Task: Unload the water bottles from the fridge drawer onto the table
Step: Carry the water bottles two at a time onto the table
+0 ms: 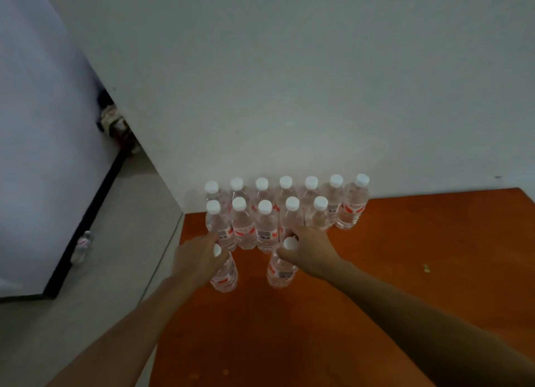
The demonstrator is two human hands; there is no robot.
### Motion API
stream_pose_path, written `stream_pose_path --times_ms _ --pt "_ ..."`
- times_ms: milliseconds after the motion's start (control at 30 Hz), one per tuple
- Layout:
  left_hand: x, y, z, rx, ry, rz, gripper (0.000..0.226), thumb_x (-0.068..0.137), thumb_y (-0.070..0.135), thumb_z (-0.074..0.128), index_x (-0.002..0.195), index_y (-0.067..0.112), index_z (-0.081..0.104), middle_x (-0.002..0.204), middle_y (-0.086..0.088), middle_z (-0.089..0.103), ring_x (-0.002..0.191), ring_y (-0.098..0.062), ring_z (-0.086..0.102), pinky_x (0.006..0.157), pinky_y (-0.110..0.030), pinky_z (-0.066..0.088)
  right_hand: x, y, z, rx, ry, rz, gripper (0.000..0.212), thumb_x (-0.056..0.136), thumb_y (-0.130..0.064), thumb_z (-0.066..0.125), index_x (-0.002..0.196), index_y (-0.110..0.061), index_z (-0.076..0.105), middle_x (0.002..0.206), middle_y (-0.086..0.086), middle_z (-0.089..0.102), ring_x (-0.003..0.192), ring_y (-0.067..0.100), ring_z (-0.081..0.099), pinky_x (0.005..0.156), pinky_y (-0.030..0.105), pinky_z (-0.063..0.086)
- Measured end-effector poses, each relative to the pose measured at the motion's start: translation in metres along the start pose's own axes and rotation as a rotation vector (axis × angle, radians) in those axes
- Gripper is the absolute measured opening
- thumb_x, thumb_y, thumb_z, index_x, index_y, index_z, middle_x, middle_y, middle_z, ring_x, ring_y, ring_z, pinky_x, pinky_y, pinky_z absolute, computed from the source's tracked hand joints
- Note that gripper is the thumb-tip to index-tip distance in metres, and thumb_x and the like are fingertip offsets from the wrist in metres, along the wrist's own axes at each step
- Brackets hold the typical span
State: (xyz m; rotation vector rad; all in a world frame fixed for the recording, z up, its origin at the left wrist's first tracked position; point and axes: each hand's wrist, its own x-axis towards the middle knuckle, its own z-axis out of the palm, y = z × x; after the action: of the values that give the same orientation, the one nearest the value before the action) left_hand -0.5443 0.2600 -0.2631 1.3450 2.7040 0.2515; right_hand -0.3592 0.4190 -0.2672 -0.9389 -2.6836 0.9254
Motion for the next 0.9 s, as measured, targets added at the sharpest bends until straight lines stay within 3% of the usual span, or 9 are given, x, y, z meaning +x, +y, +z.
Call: stream_pose_path --times_ms 100,300,433,533,667,767,900 --pt "0.02 -0.014 0.0 -0.016 -0.027 0.073 0.022 0.091 0.04 0.056 0.102 0.021 0.055 0.076 0.009 0.054 0.067 -0.009 0.053 0.052 -0.018 0.028 0.015 -0.011 0.011 -0.019 0.024 0.061 0.025 0.085 -0.037 0.067 0.098 -0.021 0.054 0.091 -0.003 0.061 0.08 0.013 0.061 0.071 0.027 0.056" --pt "0.05 -0.03 0.007 -0.048 -0.007 0.098 0.027 0.092 0.043 0.054 0.108 0.021 0.056 0.089 0.003 0.066 0.071 -0.011 0.058 0.059 -0.021 0.037 0.044 -0.017 0.027 -0.097 0.068 0.159 0.025 0.083 -0.04 0.068 0.095 -0.021 0.057 0.09 -0.005 0.06 0.08 0.012 0.057 0.068 0.023 0.047" --pt "0.053 -0.037 0.011 -0.036 0.016 0.115 0.033 0.092 0.045 0.053 0.113 0.02 0.053 0.094 0.004 0.066 0.072 -0.01 0.055 0.057 -0.021 0.033 0.047 -0.013 0.032 -0.089 0.094 0.2 0.025 0.083 -0.04 0.069 0.093 -0.022 0.056 0.09 -0.004 0.061 0.079 0.011 0.057 0.068 0.024 0.047" --pt "0.051 -0.036 0.009 0.0 0.062 0.168 0.039 0.091 0.048 0.051 0.116 0.018 0.053 0.107 0.002 0.065 0.087 -0.016 0.062 0.063 -0.023 0.041 0.037 -0.01 0.027 -0.072 0.087 0.206 0.033 0.083 -0.042 0.069 0.106 -0.022 0.056 0.101 -0.003 0.064 0.086 0.013 0.06 0.076 0.03 0.054" --pt "0.048 -0.023 -0.003 0.0 0.128 0.246 0.035 0.091 0.043 0.054 0.109 0.013 0.059 0.105 -0.004 0.065 0.092 -0.021 0.062 0.074 -0.029 0.044 0.006 -0.008 0.009 -0.069 0.098 0.215 0.048 0.086 -0.046 0.066 0.127 -0.025 0.049 0.111 -0.005 0.063 0.082 0.008 0.059 0.069 0.024 0.052" --pt "0.039 0.003 -0.014 -0.002 0.156 0.322 0.031 0.091 0.04 0.052 0.104 0.014 0.06 0.101 -0.004 0.066 0.088 -0.021 0.062 0.076 -0.036 0.05 -0.031 -0.002 -0.008 -0.072 0.102 0.258 0.04 0.089 -0.043 0.063 0.123 -0.023 0.053 0.097 -0.01 0.06 0.073 0.002 0.054 0.063 0.018 0.046" --pt "-0.002 0.067 -0.024 -0.132 0.124 0.46 0.02 0.093 0.035 0.054 0.095 0.017 0.06 0.084 0.0 0.068 0.066 -0.012 0.057 0.058 -0.025 0.045 -0.109 0.021 -0.03 -0.096 0.149 0.36 0.037 0.092 -0.042 0.061 0.123 -0.021 0.056 0.093 -0.007 0.06 0.076 0.009 0.057 0.062 0.023 0.047"
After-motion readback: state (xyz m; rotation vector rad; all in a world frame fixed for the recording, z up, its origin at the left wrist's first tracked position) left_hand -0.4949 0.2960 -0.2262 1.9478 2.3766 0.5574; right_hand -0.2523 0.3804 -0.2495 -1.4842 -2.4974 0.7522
